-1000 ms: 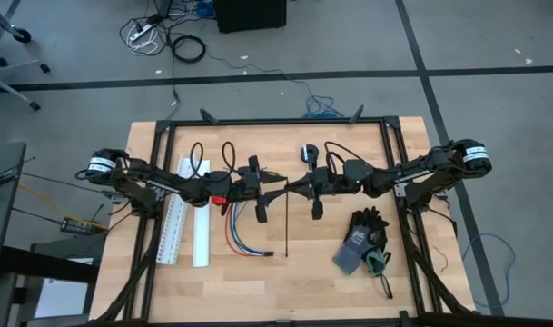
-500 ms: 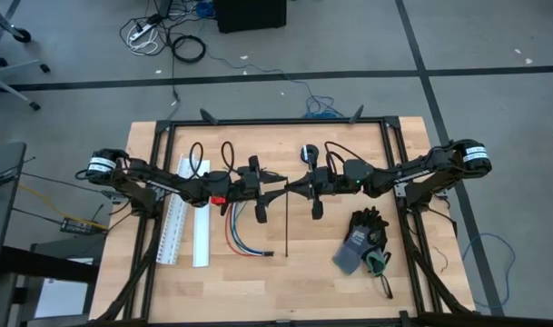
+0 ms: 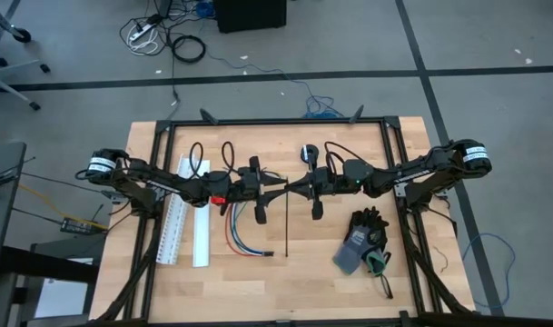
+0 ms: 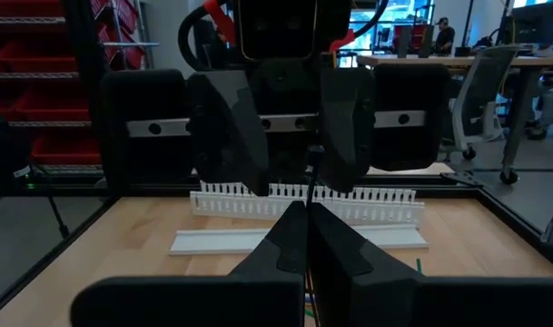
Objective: Ziptie cables
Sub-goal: Wrap the cables together using a ziptie
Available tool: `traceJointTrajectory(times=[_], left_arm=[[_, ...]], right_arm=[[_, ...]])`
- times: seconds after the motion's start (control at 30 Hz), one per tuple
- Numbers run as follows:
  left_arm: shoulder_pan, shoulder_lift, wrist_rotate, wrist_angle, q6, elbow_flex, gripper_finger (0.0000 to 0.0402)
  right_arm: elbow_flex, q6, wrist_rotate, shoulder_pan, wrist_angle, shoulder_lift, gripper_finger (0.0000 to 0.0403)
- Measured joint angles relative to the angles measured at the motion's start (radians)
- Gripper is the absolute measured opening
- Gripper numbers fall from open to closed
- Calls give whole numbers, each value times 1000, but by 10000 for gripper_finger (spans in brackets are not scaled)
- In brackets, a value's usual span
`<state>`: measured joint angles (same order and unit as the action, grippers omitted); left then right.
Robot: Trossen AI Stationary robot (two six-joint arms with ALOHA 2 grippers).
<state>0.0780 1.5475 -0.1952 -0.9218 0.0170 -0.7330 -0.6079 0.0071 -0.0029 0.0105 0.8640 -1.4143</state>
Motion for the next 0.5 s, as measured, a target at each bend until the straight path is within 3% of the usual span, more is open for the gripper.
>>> traceJointTrajectory(times=[0.5], left_arm=[[0,71,7,-23,27,-48,102]], right_arm=[[2,-1,-1,8,-7,0,0]])
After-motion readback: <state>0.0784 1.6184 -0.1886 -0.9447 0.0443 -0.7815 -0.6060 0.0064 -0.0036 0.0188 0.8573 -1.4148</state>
